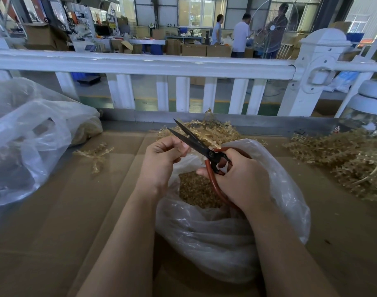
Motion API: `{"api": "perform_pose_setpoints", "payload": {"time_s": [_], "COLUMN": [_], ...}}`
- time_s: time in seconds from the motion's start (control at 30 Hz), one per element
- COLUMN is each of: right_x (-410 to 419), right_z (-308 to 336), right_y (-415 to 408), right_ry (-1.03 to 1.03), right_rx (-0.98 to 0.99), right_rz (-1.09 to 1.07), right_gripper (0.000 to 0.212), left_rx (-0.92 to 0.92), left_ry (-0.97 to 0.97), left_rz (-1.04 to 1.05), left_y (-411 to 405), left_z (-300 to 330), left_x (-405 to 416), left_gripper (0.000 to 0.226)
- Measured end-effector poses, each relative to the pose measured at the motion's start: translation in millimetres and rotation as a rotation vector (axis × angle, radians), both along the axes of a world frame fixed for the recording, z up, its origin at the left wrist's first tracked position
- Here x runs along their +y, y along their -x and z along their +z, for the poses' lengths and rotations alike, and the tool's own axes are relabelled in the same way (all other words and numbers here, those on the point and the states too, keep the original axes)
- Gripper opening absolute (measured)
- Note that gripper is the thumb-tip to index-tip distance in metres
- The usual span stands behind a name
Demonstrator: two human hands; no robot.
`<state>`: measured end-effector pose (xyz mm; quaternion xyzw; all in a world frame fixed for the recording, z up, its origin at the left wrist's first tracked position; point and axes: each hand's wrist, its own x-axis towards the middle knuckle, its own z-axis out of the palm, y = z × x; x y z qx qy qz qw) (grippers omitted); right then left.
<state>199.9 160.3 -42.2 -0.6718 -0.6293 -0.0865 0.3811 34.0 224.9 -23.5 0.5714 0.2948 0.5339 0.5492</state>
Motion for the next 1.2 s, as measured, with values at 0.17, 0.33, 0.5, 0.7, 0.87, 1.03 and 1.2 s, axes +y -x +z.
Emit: {"api": "perform_pose_setpoints", "payload": {"time_s": [0.17,0.33,0.5,0.7,0.87,1.03,1.2], "right_x": [-0.5,0.1,-0.5,-0.7,-0.7,-1.6,-2.6], "right_z": [-0.4,-0.6,-0.9,-0.3,0.4,1.6,1.5], "right_y": [-0.9,-1.5,-0.8,-0.8,-0.8,-0.5,0.3], "right_ry": [-0.006,0.013,-0.017,0.005,0.009,0.023,0.023], "right_rx": [-0.009,0.010,-0.002,0.009,0.012,0.003,0.009], "right_rz": [-0.018,0.002,-0.004,-0.006,-0.010,-0.013,-0.003], "right_gripper": [0.073,0.078,0.074,0.071,0.075,0.080,0.079], "left_rx": [0.033,0.027,0.036,-0.073,-0.067,-0.087,-0.102], "left_ry": [-0.049,-0.045,-0.017,-0.048,-0.092,-0.052,0.001], "left_rz": [-0.018,-0.015,-0.002,0.104,0.122,0.153,0.166], "left_y": [0.4,1.0,0.2,-5.4,-2.6,-2.8,-2.1], "left_z": [-3.2,-3.9,-1.9,-0.6,1.9,3.1,3.4], "left_x": [1.3,1.9,0.2,-2.4,-4.5,-4.8,-5.1], "left_gripper": [0.028,0.023,0.033,0.023,0.022,0.020,0.016]}}
